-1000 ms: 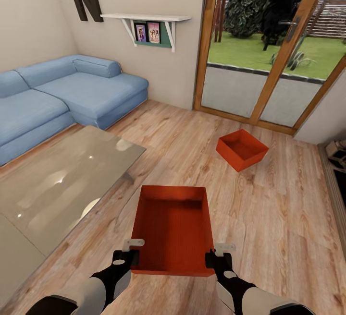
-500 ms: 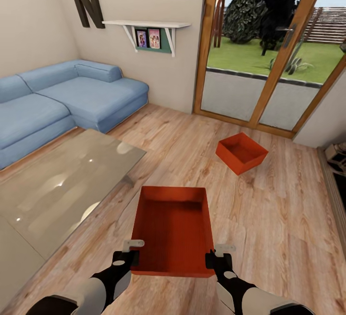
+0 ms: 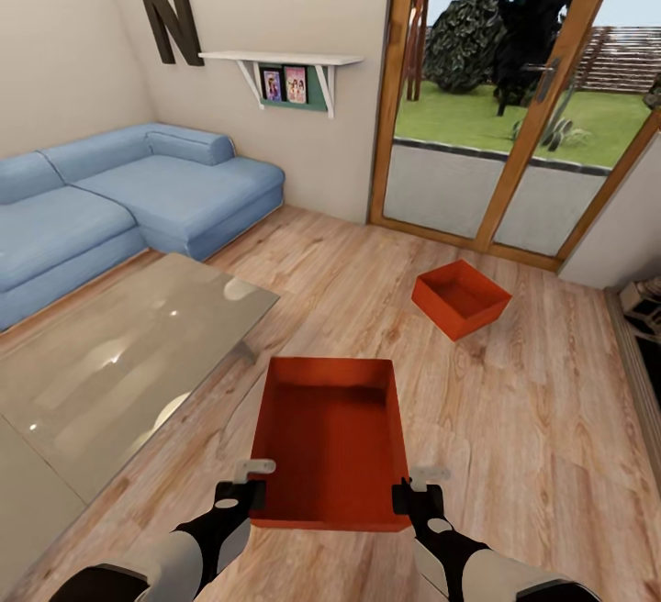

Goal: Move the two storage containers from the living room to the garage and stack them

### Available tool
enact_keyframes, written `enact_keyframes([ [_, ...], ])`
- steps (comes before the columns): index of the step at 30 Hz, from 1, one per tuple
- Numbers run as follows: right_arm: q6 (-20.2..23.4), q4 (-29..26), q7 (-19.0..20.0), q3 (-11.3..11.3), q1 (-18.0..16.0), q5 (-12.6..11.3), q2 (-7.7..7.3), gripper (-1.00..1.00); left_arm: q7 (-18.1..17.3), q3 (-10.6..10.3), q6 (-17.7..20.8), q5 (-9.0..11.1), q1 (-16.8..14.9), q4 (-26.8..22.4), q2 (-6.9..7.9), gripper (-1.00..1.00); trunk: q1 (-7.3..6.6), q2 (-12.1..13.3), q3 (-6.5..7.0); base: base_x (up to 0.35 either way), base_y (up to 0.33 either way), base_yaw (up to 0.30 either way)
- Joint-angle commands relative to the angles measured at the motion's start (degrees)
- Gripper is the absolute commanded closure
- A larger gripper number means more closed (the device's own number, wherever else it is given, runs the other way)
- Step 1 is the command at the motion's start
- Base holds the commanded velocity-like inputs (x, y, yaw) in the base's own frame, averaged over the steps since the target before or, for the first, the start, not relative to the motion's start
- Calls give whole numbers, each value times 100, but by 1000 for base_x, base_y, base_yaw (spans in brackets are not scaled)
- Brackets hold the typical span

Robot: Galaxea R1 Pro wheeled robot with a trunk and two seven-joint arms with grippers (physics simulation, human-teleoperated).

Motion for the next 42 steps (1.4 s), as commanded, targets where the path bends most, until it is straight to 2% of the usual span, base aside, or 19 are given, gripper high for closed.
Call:
enact_keyframes([
  [1, -100, -12, -23, -243, -7, -74, 1, 100, 119, 103, -28, 134, -3, 28, 84, 100, 1, -4, 5, 0, 0, 0],
  [42, -100, -12, -25, -243, -8, -74, 1, 100, 119, 103, -28, 144, 12, 152, 76, 100, 1, -4, 385, 0, 0, 0],
])
